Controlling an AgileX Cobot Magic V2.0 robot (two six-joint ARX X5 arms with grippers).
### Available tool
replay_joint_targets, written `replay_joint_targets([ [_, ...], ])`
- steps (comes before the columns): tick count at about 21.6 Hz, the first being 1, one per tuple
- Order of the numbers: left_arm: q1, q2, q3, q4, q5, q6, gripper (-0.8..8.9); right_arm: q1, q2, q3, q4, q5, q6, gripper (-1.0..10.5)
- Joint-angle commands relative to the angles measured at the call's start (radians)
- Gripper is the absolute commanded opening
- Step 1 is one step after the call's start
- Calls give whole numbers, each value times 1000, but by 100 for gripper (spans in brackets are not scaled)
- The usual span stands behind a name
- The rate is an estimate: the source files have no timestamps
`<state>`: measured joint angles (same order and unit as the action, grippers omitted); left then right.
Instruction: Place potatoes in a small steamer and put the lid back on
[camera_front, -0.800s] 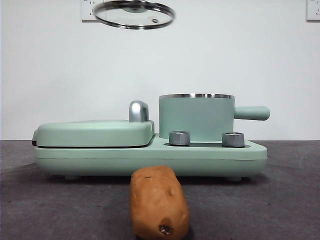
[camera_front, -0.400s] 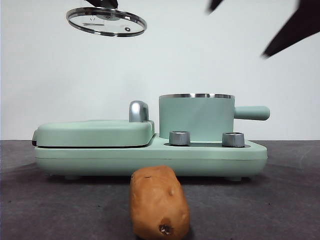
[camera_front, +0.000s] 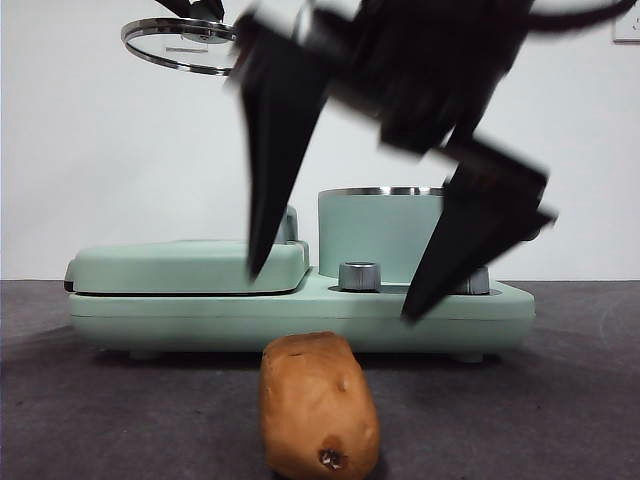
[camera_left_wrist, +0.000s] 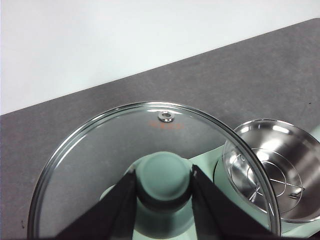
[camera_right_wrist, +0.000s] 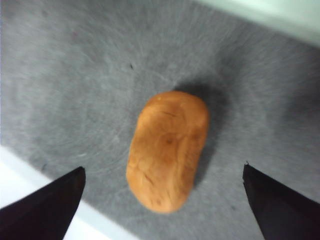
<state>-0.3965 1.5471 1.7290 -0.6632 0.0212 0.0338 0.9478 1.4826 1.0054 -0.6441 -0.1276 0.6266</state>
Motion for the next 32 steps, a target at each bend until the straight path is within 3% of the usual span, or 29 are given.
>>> replay_joint_targets([
  [1, -3, -6, 32, 25, -3, 8, 11, 27, 75, 18, 29, 4, 40, 504],
  [6, -3, -6, 32, 24, -3, 8, 11, 48, 177, 18, 45, 54, 54, 494],
  [11, -3, -6, 32, 23, -3, 8, 11, 52, 177, 20, 45, 56, 47, 112],
  [14, -3, -6, 32, 21, -3, 8, 11, 51, 175, 67, 7, 51, 10, 105],
  [21, -3, -6, 32, 21, -2, 8, 11, -75, 177, 416, -317, 51, -217, 105],
  [28, -3, -6, 32, 19, 6, 6, 11, -334, 244, 783, -352, 54, -357, 105],
  [32, -3, -6, 32, 13, 15, 3, 11, -406, 329, 889, -350, 53, -394, 105],
])
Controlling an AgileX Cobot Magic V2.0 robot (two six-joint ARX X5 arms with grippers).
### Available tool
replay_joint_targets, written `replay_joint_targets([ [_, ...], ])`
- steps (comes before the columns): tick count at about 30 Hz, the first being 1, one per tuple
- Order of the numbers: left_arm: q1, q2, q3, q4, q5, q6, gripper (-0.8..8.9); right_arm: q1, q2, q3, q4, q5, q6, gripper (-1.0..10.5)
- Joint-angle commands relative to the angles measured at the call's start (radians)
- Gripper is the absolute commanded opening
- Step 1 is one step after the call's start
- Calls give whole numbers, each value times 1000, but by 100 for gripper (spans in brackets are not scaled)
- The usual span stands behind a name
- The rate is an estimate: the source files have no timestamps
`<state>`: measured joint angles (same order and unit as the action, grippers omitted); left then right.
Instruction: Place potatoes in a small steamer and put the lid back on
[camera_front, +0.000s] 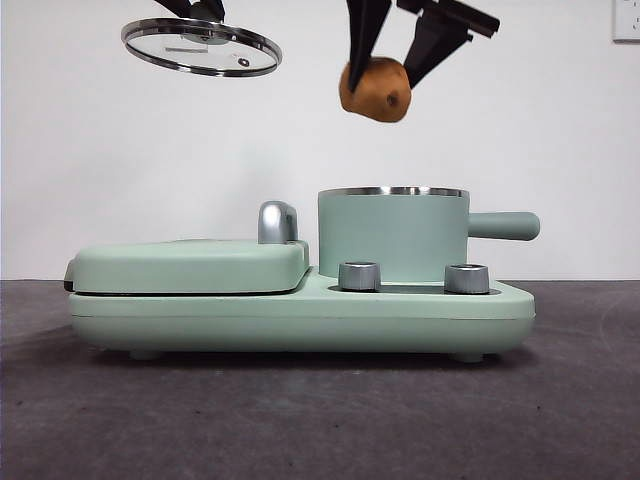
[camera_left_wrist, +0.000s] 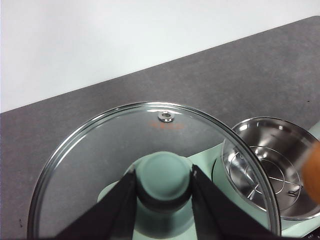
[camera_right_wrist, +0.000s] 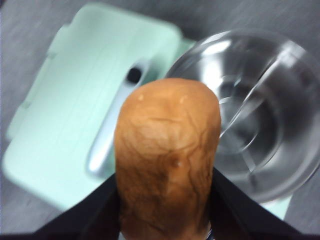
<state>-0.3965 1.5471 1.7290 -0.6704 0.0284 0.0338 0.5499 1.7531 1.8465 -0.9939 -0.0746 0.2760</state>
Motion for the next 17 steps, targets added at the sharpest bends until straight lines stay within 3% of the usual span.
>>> replay_joint_targets([
  [1, -3, -6, 32, 16, 8, 3, 11, -21, 80, 63, 7, 0, -53, 105],
  [9, -3, -6, 32, -2, 8, 3, 11, -89, 225, 104, 54, -3, -57, 105],
  [17, -3, -6, 32, -11, 8, 3, 11, -94, 269, 104, 65, -5, -62, 106],
])
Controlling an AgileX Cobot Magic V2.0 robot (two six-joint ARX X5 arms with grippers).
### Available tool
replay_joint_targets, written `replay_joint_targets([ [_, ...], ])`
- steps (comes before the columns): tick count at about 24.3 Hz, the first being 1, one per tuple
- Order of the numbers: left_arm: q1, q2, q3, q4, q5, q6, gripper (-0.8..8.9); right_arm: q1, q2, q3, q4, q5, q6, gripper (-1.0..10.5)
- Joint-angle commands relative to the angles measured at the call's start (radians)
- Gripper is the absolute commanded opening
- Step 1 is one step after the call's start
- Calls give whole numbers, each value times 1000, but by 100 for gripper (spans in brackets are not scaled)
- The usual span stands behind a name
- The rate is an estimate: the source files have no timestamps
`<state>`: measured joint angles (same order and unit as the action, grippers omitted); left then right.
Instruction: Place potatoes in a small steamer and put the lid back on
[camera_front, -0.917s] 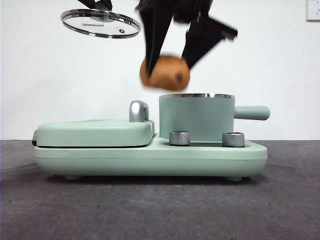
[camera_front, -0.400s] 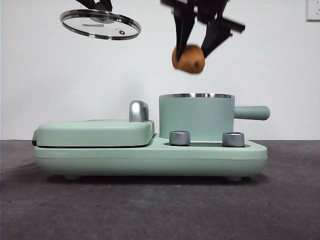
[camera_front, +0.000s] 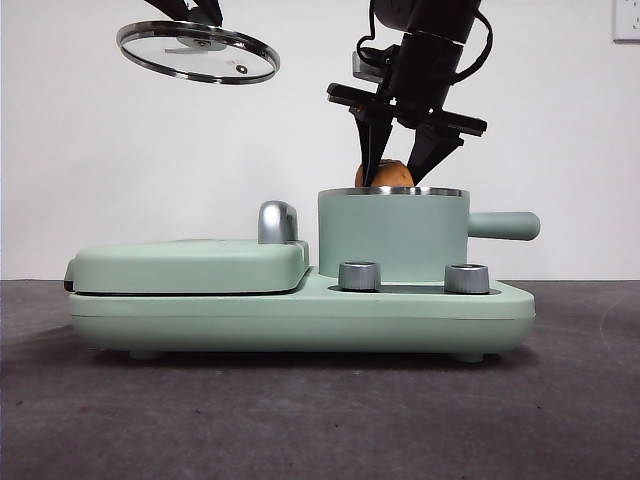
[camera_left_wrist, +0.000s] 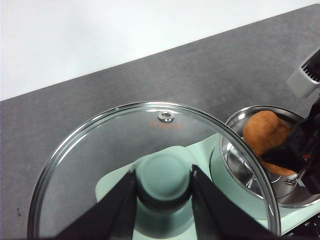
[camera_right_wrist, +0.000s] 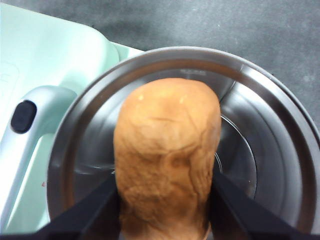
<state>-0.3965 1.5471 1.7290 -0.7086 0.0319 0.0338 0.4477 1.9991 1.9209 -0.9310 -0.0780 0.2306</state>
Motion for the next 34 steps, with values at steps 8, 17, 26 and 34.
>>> replay_joint_targets([
  [8, -4, -6, 32, 20, 5, 3, 11, 8, 23, 30, -21, -2, -23, 106],
  [17, -4, -6, 32, 18, 5, 3, 11, 8, 23, 30, -65, -3, -23, 119],
  [26, -4, -6, 32, 14, 5, 0, 11, 9, 23, 30, -87, 0, -23, 358],
  [34, -19, 1, 31, 15, 5, -21, 11, 8, -186, 47, -219, 60, -41, 372],
])
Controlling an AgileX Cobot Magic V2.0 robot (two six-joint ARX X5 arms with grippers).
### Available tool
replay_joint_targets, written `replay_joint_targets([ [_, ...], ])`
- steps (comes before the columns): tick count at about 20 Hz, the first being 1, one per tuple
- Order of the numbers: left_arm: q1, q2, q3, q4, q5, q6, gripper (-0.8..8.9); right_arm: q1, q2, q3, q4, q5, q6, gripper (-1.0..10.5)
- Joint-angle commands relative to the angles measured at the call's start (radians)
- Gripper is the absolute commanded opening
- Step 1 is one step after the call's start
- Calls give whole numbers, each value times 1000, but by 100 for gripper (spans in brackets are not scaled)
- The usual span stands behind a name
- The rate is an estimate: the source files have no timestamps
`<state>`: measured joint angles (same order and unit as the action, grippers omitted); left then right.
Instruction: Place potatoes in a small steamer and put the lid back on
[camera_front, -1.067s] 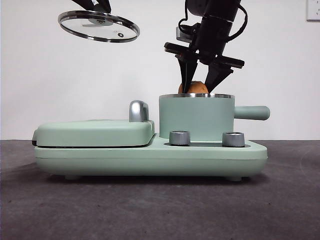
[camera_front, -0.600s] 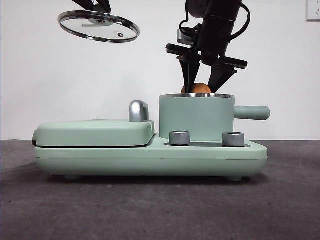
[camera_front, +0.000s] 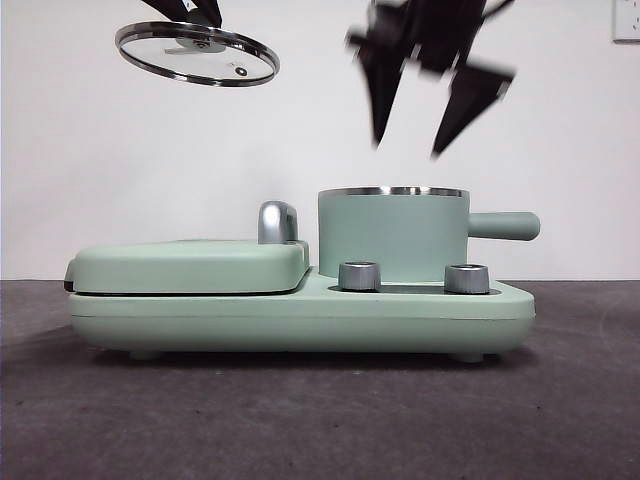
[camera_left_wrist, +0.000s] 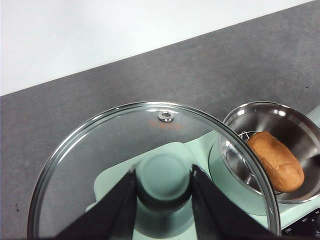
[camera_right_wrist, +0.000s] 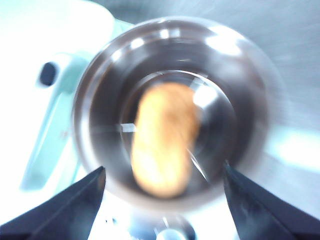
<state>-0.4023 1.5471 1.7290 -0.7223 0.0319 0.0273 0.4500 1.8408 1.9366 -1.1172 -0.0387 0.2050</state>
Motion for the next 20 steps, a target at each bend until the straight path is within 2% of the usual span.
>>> replay_joint_targets([
  [1, -22, 6, 32, 29, 5, -17, 11, 6, -65, 31, -67, 22, -15, 372],
  [3, -45, 25, 32, 31, 5, -21, 11, 6, -140, 25, -126, 46, -15, 372],
  [6, -80, 55, 31, 46, 5, -21, 11, 11, -230, 23, -227, 129, -16, 372],
  [9, -118, 85, 31, 65, 5, -28, 11, 25, -361, -37, -248, 171, -16, 371],
  [13, -159, 128, 31, 95, 5, -47, 11, 26, -541, -177, -244, 169, -15, 371],
  [16, -211, 173, 31, 151, 5, -46, 11, 38, -760, -372, -221, 158, -15, 371],
  [20, -262, 208, 32, 243, 5, -26, 11, 72, -1073, -639, -112, 87, -10, 371],
])
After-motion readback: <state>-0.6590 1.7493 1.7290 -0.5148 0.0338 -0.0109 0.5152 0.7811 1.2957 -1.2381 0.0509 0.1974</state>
